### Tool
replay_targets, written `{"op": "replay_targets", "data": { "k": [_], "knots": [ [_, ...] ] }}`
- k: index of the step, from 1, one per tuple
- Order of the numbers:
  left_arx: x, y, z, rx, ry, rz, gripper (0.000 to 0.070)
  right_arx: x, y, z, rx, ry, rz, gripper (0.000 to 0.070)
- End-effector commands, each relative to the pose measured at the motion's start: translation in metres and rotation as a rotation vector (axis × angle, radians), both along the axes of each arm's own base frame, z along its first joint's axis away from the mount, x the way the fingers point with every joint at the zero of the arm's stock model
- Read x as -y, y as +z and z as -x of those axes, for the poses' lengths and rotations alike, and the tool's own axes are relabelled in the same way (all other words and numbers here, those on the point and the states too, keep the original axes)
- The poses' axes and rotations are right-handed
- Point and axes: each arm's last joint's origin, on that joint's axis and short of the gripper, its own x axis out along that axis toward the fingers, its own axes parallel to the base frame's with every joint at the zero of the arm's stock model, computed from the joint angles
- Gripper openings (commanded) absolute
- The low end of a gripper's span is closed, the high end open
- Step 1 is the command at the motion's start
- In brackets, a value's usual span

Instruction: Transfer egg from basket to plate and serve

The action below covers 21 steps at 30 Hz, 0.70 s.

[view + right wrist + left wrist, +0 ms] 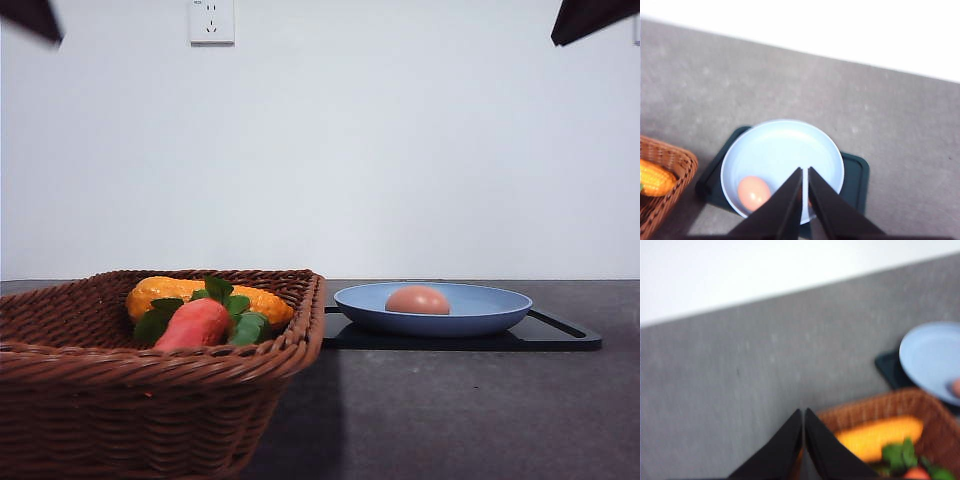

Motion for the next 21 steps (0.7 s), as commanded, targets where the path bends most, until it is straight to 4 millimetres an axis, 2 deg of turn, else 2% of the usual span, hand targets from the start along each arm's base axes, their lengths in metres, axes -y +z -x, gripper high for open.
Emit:
{"op": "replay_targets", "data": {
  "k": [1,4,7,10,21],
  "knots": [
    [0.000,-0.011,0.003,-0.004,0.004,0.036,0.0000,-0.001,-0.012,0.002,0.027,0.007,-0.003,0.0000],
    [-0.003,-0.036,0.008,-0.004,0.009,0.049,0.0000,0.001,-0.032,0.009,0.050,0.015,-0.016,0.0000],
    [-0.004,-0.051,0.010,-0.004,0.026,0.094,0.0000,0.002,-0.048,0.011,0.029,0.015,-0.005,0.0000],
    [-0.004,-0.054,0.010,-0.022,0.037,0.113,0.0000,0.002,-0.053,0.012,-0.003,0.013,0.012,0.0000],
    [-0.004,-0.051,0.009,0.003,0.036,0.127,0.0000,0.002,-0.049,0.011,0.028,0.013,-0.006,0.0000]
  ]
}}
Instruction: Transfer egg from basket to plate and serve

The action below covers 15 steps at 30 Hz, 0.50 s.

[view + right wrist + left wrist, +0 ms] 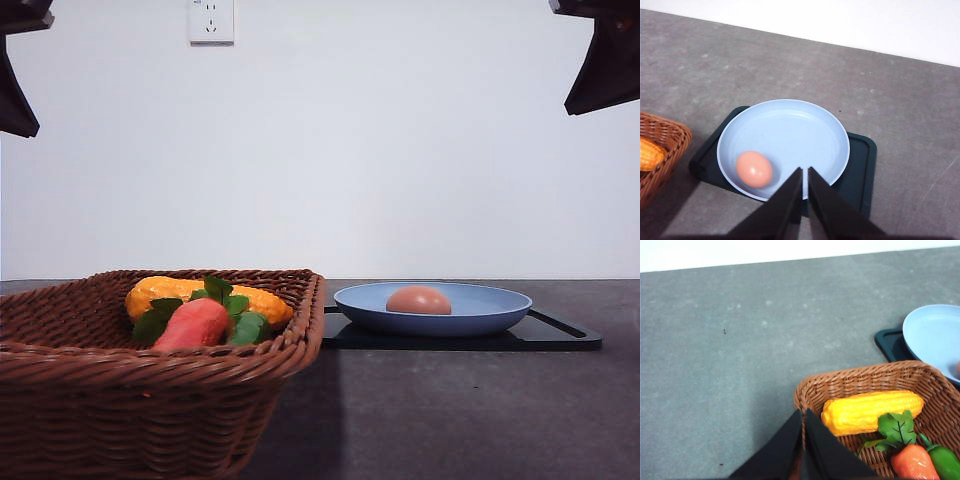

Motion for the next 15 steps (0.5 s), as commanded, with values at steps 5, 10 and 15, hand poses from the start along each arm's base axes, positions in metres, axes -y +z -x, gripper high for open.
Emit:
{"op": "replay_targets", "data": {
  "k": [5,10,15],
  "knots": [
    [0.001,0.005,0.000,0.019,-0.003,0.020,0.0000,-0.001,0.003,-0.001,0.014,0.004,-0.001,0.0000],
    [-0.009,0.020,0.020,0.111,-0.009,0.047,0.0000,-0.001,0.003,-0.001,0.014,0.004,-0.001,0.0000],
    [-0.035,0.043,0.061,0.328,0.019,0.111,0.0000,-0.001,0.003,-0.001,0.014,0.004,-0.001,0.0000]
  ]
}}
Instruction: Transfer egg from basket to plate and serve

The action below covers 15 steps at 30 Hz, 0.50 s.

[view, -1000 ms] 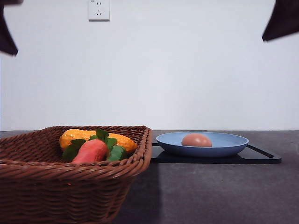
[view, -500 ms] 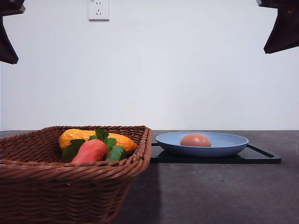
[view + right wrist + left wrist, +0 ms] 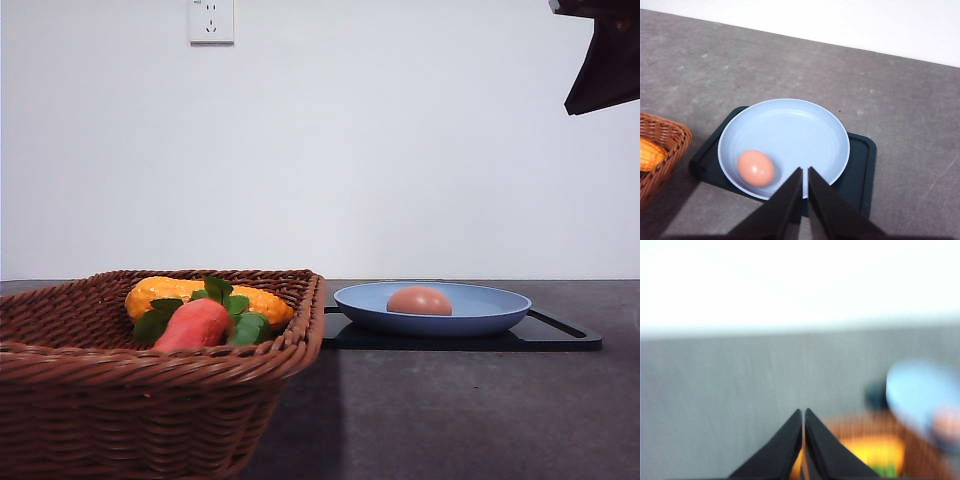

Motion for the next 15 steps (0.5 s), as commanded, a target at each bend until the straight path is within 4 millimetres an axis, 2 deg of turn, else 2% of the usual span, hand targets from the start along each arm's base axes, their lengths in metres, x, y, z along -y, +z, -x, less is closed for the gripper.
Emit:
{"op": "replay_targets", "data": {
  "k": [1,4,7,15],
  "knots": [
    [-0.009,0.009,0.014,0.090,0.022,0.009,0.0000,-0.001,0.003,-0.001,0.014,0.005,-0.002,0.0000],
    [-0.022,0.006,0.031,0.175,0.105,0.024,0.0000,-0.001,0.003,-0.001,0.014,0.005,-0.002,0.0000],
    [-0.030,-0.009,0.036,0.201,0.198,0.025,0.0000,-0.001,0.003,-0.001,0.014,0.005,-0.002,0.0000],
    [-0.037,-0.073,0.018,0.069,0.343,-0.016,0.0000,-0.001,0.003,-0.001,0.013,0.006,-0.002,0.0000]
  ]
}}
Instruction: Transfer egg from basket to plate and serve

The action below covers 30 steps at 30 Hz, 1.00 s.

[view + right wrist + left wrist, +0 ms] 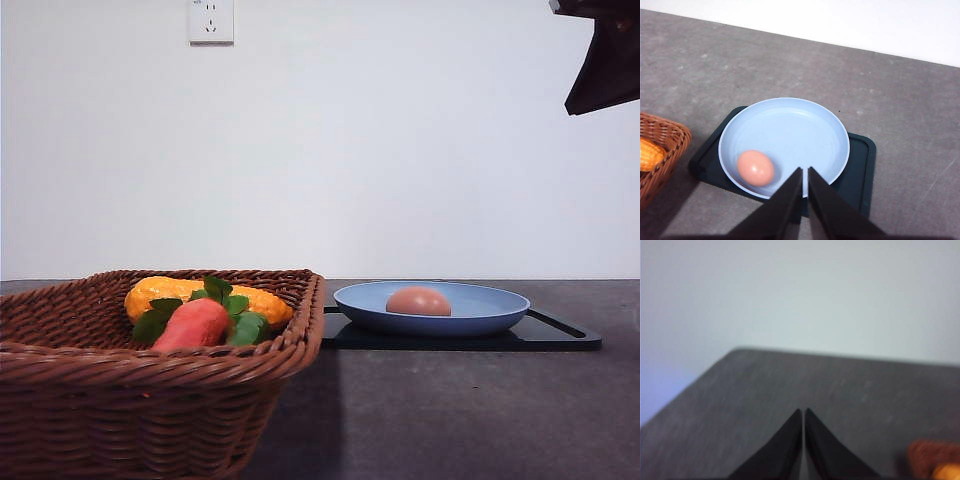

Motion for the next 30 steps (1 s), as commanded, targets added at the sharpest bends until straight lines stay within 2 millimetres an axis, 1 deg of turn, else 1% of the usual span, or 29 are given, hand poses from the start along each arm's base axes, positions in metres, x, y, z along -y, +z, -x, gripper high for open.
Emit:
{"op": "replay_targets", "data": {
  "k": [1,3,6,8,13,18,30],
  "knots": [
    [0.000,-0.012,-0.004,-0.026,0.009,-0.005,0.0000,-0.001,0.003,-0.001,0.014,0.006,-0.002,0.0000],
    [-0.001,-0.028,-0.009,-0.072,0.020,-0.009,0.0000,-0.001,0.003,-0.001,0.014,0.006,-0.002,0.0000],
    [-0.001,-0.045,-0.013,-0.119,0.026,-0.012,0.0000,-0.001,0.003,-0.001,0.014,0.006,-0.002,0.0000],
    [-0.001,-0.052,-0.014,-0.137,0.025,-0.014,0.0000,-0.001,0.003,-0.001,0.014,0.006,-0.002,0.0000],
    [-0.001,-0.063,-0.016,-0.168,0.025,-0.016,0.0000,-0.001,0.003,-0.001,0.014,0.006,-0.002,0.0000],
    [-0.001,-0.069,-0.017,-0.181,0.028,0.005,0.0000,-0.001,0.003,-0.001,0.014,0.005,-0.002,0.0000],
    [-0.001,-0.069,-0.017,-0.182,0.028,0.004,0.0000,-0.001,0.003,-0.001,0.014,0.006,-0.002,0.0000]
  ]
}}
